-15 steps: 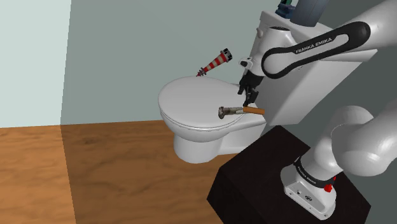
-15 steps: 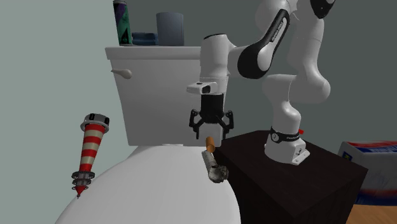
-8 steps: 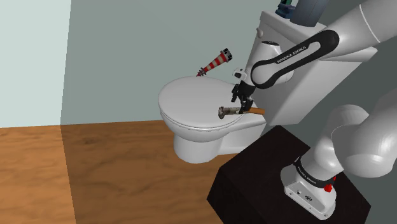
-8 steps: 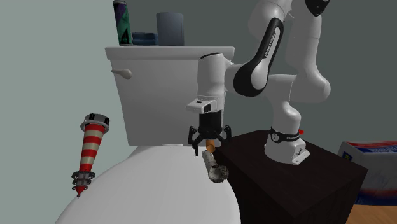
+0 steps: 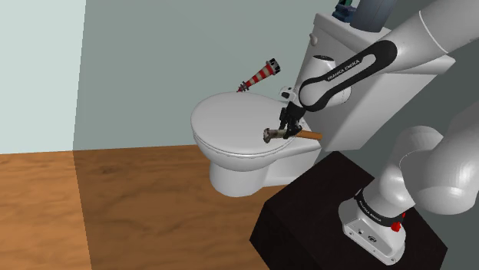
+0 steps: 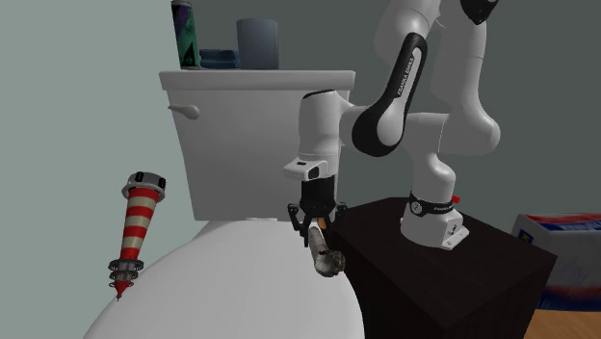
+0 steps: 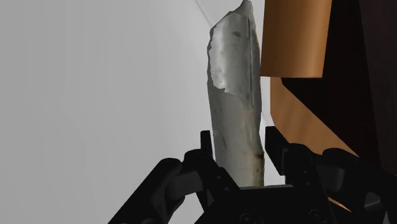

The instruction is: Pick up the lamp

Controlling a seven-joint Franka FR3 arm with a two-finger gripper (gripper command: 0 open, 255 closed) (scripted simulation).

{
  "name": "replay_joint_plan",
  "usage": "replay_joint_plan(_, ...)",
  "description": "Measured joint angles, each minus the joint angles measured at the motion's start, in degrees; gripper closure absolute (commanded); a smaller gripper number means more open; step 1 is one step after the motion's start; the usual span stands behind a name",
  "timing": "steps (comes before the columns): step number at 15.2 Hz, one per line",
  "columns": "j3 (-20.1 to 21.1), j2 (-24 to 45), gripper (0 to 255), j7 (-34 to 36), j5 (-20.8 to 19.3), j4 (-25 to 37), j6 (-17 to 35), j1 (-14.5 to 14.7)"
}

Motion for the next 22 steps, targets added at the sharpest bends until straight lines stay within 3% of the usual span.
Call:
replay_joint_plan(7, 0.18, -0.55, 255, 0.52, -0.58, -0.04, -0.43, -0.23)
replay_joint_plan(14, 1.97, -6.27, 255, 4.63, -5.54, 0.92, -6.53, -2.6)
replay_joint_plan(22, 3.95, -11.71, 255, 7.53, -8.44, 3.27, -13.98, -4.31)
